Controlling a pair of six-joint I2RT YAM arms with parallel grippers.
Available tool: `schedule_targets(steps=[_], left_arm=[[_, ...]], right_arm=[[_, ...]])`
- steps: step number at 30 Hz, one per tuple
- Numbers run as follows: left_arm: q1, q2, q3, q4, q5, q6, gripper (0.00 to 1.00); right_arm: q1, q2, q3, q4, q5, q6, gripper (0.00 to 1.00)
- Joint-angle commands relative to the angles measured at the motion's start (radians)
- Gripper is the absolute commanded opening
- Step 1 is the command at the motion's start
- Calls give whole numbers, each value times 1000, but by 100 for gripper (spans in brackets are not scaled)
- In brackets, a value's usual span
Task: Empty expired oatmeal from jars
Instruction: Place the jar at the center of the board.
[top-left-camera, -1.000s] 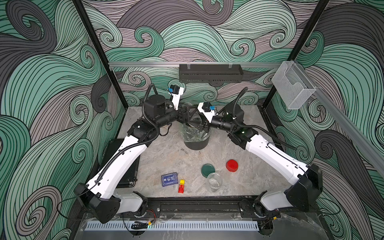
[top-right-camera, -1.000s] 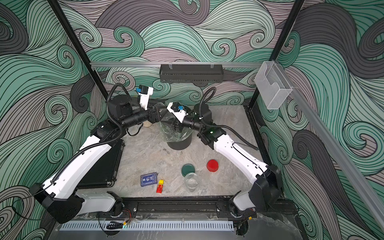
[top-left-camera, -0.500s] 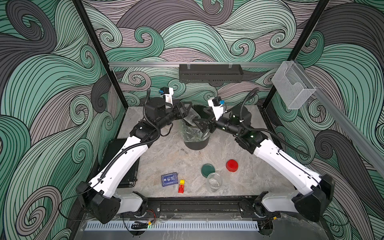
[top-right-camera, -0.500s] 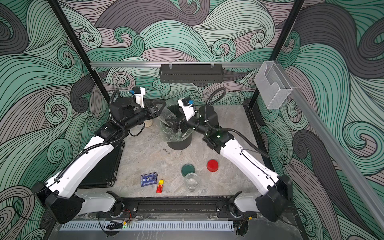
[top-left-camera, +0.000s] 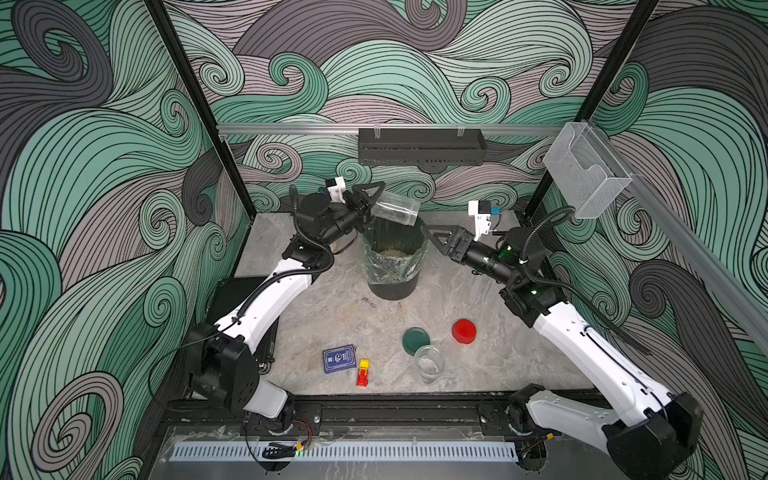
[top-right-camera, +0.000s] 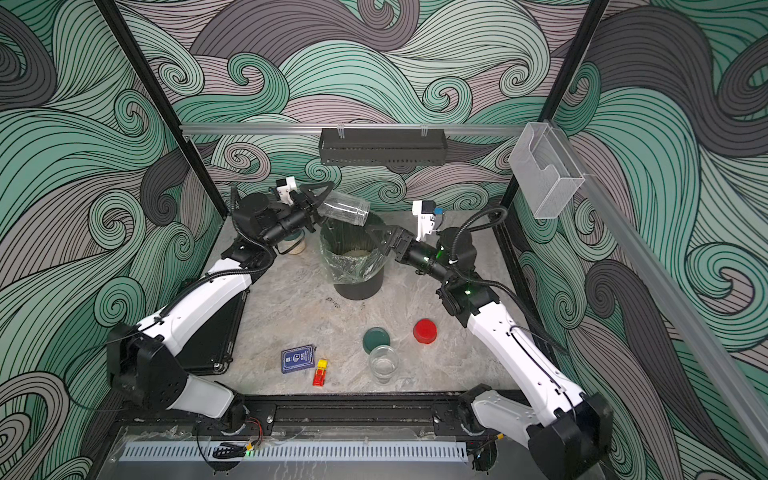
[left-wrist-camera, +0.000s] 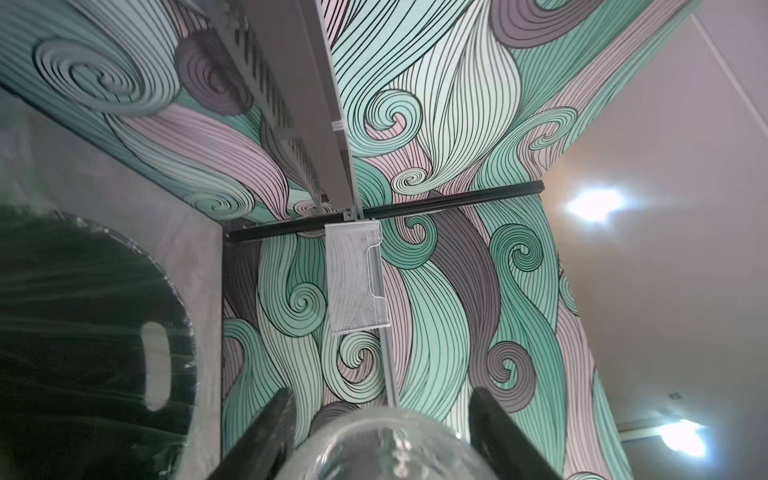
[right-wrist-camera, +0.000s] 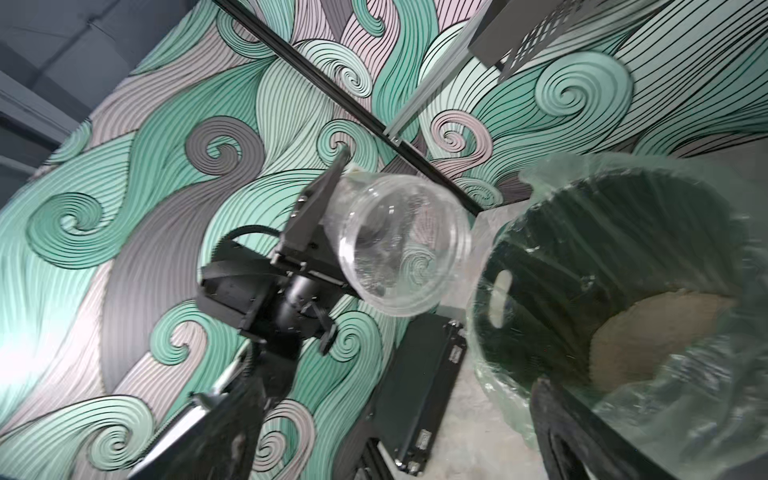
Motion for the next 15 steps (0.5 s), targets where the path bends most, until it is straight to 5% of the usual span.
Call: schedule_targets(steps=[1, 15], left_arm=[[-5, 12, 18, 181, 92, -158, 0], [-23, -24, 1, 129, 90, -113, 0]], right_arm=[[2, 19, 21, 140, -55, 117, 99], [37, 195, 191, 118, 12, 99, 98]])
